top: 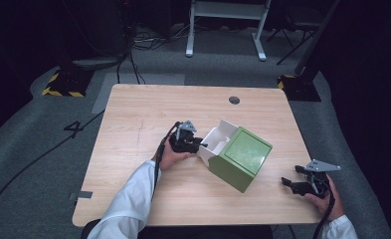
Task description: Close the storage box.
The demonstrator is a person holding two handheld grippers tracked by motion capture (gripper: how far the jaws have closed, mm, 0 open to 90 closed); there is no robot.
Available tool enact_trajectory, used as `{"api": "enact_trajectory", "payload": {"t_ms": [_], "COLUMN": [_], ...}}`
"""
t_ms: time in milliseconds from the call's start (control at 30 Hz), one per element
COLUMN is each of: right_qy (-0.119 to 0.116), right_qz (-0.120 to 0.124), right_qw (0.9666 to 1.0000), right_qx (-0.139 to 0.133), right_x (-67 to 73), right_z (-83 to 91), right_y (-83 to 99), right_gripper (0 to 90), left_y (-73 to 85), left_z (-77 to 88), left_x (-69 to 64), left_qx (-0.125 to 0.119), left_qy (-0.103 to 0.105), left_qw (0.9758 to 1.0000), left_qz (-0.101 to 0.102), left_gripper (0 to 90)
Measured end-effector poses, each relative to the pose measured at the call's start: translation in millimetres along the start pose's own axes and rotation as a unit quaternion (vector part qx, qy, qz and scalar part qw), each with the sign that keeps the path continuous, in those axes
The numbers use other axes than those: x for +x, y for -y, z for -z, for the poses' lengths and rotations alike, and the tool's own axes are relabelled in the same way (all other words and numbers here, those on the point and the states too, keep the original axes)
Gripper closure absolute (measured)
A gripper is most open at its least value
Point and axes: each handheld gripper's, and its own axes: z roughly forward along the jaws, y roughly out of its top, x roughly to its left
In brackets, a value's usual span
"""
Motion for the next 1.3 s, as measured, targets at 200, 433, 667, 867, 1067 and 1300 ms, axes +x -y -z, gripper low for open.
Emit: {"api": "enact_trajectory", "payload": {"t_ms": [200,433,667,867,1067,1300], "right_qy": [0.000,-0.001,-0.001,-0.001,-0.001,-0.001], "right_qz": [0.000,-0.001,-0.001,-0.001,-0.001,-0.001], "right_qw": [1.0000,1.0000,1.0000,1.0000,1.0000,1.0000], "right_qx": [0.000,0.000,0.000,0.000,0.000,0.001], "right_x": [0.0,-0.1,-0.1,-0.1,-0.1,-0.2], "right_z": [0.0,-0.2,-0.2,-0.3,-0.3,-0.6], "right_y": [0.0,-0.1,-0.2,-0.1,-0.2,-0.6], "right_gripper": [16.9,16.8,16.8,16.8,16.8,16.7], "left_y": [-4.2,-9.4,-13.4,-15.7,-15.8,-17.3], "left_z": [-5.2,-7.1,-15.9,-22.1,-24.5,-27.6], "left_x": [-8.7,-17.5,-31.7,-40.0,-40.7,-42.3], "left_qx": [0.001,0.002,0.009,0.013,0.011,0.014], "left_qy": [0.003,-0.005,0.001,0.011,0.016,0.020], "left_qw": [0.9999,0.9999,0.9999,0.9997,0.9998,0.9996], "left_qz": [-0.010,-0.012,-0.015,-0.015,-0.008,-0.010], "left_gripper": [65.0,64.7,63.9,62.6,62.4,60.9]}}
